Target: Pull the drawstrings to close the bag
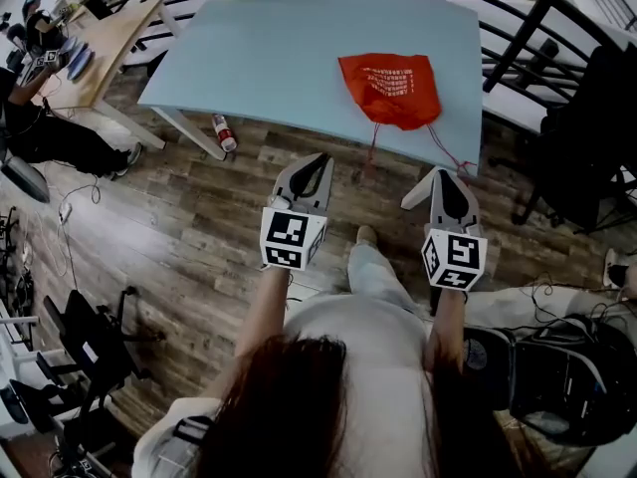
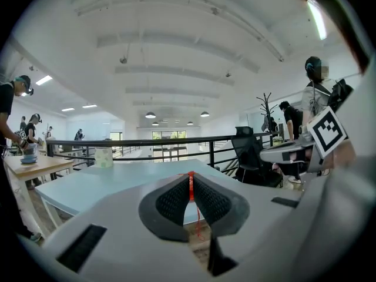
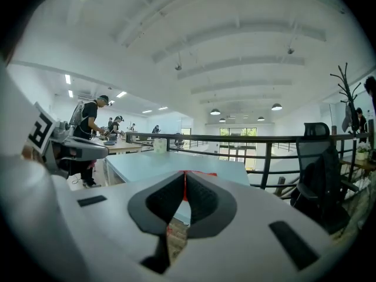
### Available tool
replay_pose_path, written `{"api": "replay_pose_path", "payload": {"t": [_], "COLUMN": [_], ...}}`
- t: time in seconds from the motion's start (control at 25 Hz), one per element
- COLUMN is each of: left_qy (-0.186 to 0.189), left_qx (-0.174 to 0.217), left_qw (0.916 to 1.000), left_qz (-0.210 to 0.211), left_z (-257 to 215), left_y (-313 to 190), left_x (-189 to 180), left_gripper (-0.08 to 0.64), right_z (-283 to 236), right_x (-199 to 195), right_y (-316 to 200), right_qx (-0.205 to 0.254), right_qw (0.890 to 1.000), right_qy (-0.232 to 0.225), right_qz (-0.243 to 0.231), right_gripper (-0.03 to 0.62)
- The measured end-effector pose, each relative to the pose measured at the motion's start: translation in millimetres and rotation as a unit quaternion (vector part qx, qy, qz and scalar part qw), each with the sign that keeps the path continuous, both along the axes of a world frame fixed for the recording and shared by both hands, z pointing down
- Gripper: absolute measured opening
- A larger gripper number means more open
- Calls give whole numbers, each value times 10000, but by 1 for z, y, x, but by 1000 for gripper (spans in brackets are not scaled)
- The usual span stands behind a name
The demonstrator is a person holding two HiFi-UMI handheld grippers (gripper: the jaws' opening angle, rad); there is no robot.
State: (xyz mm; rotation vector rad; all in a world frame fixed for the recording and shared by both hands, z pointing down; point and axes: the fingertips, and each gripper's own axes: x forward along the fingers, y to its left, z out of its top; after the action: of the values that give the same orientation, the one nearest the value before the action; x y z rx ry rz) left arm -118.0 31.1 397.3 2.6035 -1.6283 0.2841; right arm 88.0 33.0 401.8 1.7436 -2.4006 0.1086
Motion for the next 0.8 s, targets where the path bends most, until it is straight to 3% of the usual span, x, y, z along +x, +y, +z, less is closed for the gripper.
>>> {"api": "replay_pose_path", "payload": {"t": [0.32, 0.48, 0.8], "left_qy": [-22, -68, -72], "left_qx": [161, 446, 639], "left_qw": [9998, 9989, 9979], "left_qz": [91, 125, 78], "left_z": [-15, -26, -40], "left_y": [22, 34, 57], "left_x": [13, 19, 21], "left_gripper": [25, 25, 25], "right_z": [-23, -30, -44], "right_x": [-5, -10, -13], "right_y": [25, 37, 59], "right_qx": [443, 549, 723], "right_qw": [9990, 9984, 9971], "right_qy": [53, 41, 186], "right_qz": [-79, -107, -130], "right_gripper": [25, 25, 25]}}
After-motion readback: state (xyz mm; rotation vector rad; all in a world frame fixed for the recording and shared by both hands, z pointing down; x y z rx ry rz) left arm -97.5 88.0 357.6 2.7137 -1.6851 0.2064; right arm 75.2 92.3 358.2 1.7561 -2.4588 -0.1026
